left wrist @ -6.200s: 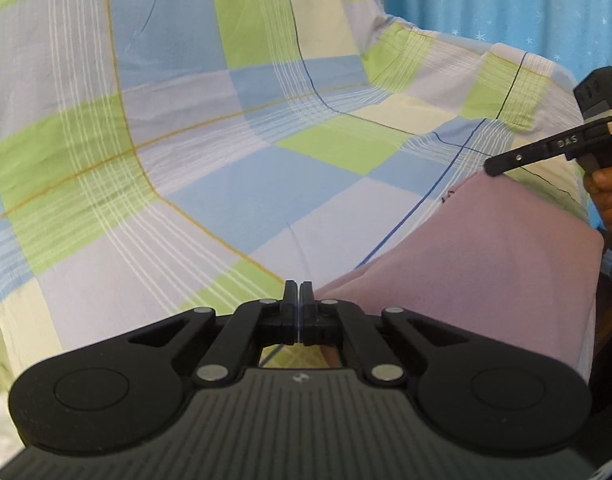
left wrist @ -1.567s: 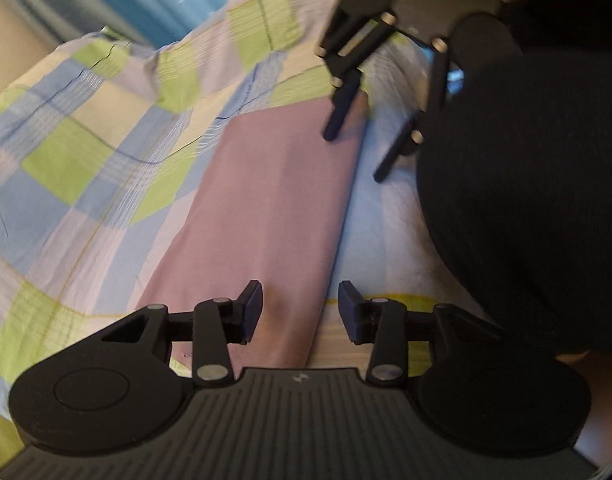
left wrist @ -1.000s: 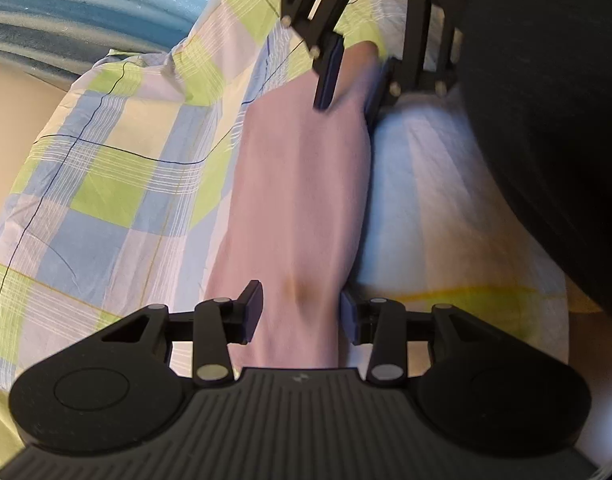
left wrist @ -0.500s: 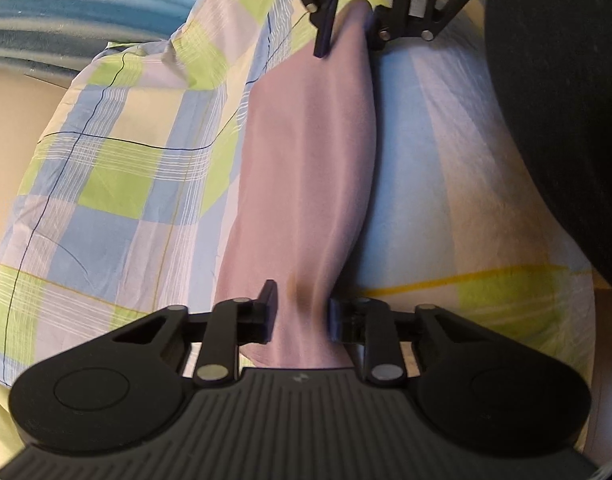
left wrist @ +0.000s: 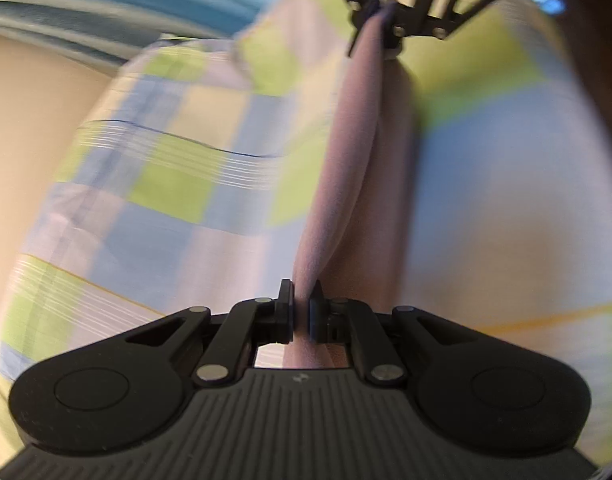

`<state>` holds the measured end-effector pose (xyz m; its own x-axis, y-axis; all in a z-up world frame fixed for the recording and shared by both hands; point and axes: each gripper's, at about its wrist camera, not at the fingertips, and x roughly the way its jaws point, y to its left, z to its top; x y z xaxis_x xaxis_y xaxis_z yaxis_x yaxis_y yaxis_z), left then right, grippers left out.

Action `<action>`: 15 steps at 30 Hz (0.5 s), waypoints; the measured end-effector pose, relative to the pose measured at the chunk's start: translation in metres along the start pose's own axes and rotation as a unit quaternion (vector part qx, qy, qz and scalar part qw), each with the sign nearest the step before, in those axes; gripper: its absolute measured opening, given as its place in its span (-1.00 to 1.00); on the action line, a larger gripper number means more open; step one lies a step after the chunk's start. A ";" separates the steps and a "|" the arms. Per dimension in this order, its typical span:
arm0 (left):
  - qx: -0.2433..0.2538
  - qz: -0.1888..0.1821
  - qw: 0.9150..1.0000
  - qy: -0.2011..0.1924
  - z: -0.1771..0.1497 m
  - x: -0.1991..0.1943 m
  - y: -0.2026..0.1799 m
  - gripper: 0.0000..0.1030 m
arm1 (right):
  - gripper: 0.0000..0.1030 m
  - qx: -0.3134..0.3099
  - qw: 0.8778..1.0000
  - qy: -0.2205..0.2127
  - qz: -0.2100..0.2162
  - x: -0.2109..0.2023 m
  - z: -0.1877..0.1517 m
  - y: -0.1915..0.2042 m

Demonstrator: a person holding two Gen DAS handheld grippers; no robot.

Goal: Fold clothes

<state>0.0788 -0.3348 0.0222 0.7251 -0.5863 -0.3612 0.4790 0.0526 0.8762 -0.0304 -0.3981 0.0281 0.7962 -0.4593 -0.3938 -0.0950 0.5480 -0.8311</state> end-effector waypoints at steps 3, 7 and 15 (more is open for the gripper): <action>-0.009 0.044 0.999 -0.009 0.011 0.007 0.039 -0.88 | -0.88 0.007 0.999 -0.017 -0.032 0.013 0.012 -0.029; -0.015 0.069 0.997 -0.016 0.015 -0.002 0.050 -0.88 | -0.88 0.019 0.998 -0.036 -0.051 0.010 0.015 -0.038; 0.000 -0.081 0.996 0.036 -0.029 -0.027 -0.082 -0.86 | -0.84 -0.011 0.996 0.006 0.083 -0.008 -0.030 0.060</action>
<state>0.0340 -0.2996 -0.0489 0.6724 -0.5274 -0.5194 0.5924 -0.0373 0.8048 -0.0606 -0.3823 -0.0306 0.7609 -0.3717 -0.5319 -0.2384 0.6022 -0.7619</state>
